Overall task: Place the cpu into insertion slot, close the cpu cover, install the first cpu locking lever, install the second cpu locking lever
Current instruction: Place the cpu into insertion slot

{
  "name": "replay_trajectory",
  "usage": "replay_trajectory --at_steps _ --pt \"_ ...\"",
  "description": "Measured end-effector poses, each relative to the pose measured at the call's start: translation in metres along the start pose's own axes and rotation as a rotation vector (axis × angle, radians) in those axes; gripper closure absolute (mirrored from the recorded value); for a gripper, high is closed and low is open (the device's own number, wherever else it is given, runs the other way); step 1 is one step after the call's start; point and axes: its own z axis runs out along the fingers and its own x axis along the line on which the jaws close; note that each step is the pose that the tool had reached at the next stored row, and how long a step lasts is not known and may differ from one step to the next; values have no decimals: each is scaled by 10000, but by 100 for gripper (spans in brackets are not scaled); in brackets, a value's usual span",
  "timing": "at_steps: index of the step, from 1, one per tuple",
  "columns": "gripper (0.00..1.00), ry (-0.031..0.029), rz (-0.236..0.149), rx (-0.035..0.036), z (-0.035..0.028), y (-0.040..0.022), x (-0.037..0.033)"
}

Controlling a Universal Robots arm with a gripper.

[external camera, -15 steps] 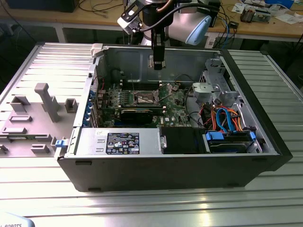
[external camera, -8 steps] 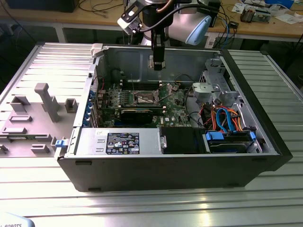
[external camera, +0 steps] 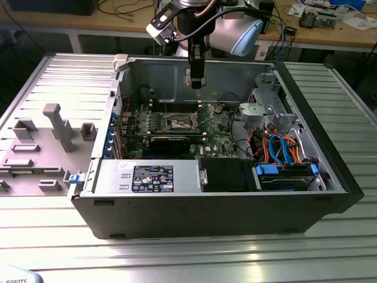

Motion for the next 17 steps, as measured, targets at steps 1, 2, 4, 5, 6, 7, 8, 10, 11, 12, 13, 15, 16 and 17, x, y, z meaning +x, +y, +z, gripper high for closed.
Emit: replay_trajectory --at_steps 1,2,4,5,6,7,8,10,11,12,13,15,16,17 --pt "46 0 0 1 2 0 0" --pt "46 2 0 -1 6 -1 0" --pt "46 0 0 0 12 -1 0" --pt "46 1 0 0 16 -1 0" --pt "46 1 0 0 19 -2 0" --pt "46 1 0 0 22 -2 0" --pt "46 0 0 1 25 -2 0" --pt "46 0 0 0 28 -3 -1" --pt "46 -1 0 1 30 -3 -1" --pt "46 0 0 1 31 -3 -1" --pt "46 1 0 0 35 -3 -1" --pt "46 1 0 0 40 -4 -1" --pt "46 -1 0 1 42 -4 -1" --pt "46 -1 0 0 43 -4 -1"
